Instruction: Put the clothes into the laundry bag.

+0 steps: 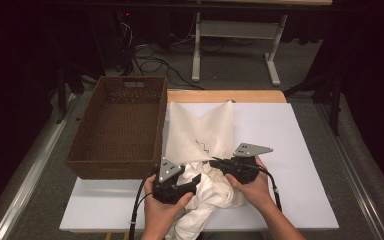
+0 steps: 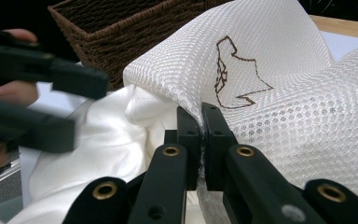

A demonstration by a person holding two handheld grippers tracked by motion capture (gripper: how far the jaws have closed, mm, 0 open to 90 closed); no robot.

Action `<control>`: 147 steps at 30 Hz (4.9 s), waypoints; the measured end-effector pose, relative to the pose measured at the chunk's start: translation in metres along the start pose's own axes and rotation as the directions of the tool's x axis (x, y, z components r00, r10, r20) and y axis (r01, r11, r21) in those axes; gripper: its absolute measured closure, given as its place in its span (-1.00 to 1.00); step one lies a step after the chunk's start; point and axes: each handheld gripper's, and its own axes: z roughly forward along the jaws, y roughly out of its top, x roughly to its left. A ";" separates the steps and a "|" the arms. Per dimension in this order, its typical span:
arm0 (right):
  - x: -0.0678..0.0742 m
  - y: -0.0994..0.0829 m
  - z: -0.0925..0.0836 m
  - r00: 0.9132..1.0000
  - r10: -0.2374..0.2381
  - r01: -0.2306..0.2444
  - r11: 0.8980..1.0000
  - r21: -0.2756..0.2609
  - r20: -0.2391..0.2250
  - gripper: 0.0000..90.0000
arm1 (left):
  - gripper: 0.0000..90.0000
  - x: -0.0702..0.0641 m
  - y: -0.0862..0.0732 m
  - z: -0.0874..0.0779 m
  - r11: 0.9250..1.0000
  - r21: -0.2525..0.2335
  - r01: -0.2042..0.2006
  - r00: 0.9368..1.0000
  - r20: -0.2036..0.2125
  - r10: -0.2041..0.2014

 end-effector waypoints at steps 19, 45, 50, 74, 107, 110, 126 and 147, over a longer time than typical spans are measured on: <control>0.006 -0.001 0.003 1.000 0.001 -0.001 1.000 0.011 -0.010 0.98 | 0.52 -0.047 -0.025 0.062 0.960 0.179 -0.213 0.967 -0.103 0.234; 0.002 0.001 -0.005 0.999 0.040 -0.041 0.999 -0.015 -0.030 0.97 | -0.15 -0.011 -0.003 0.030 1.000 0.004 -0.002 1.000 -0.020 0.002; 0.002 0.000 -0.003 0.999 0.042 -0.042 0.999 -0.011 -0.023 0.97 | -0.49 -0.028 -0.018 0.037 0.987 0.132 -0.089 0.996 0.027 0.086; 0.009 0.001 -0.013 0.997 0.045 -0.048 0.998 -0.044 -0.067 0.97 | 0.59 -0.011 -0.013 0.066 0.996 -0.090 -0.024 0.970 -0.244 0.001; -0.004 -0.007 -0.004 0.996 0.083 -0.083 0.996 -0.011 -0.044 0.97 | -0.62 -0.008 -0.029 0.047 0.997 0.081 -0.002 0.995 -0.104 0.010; 0.000 -0.007 -0.001 0.996 0.076 -0.077 0.997 -0.005 -0.048 0.97 | -0.59 -0.020 -0.025 0.066 0.990 0.118 -0.077 0.990 -0.111 0.090; -0.002 -0.006 -0.005 0.994 0.093 -0.094 0.995 -0.017 -0.052 0.97 | 0.65 0.002 -0.008 0.076 0.997 -0.071 0.008 0.958 -0.285 -0.028; -0.004 -0.009 0.000 0.994 0.098 -0.098 0.995 -0.003 -0.040 0.97 | 0.03 -0.009 -0.039 0.073 0.977 0.202 -0.075 0.988 -0.117 0.100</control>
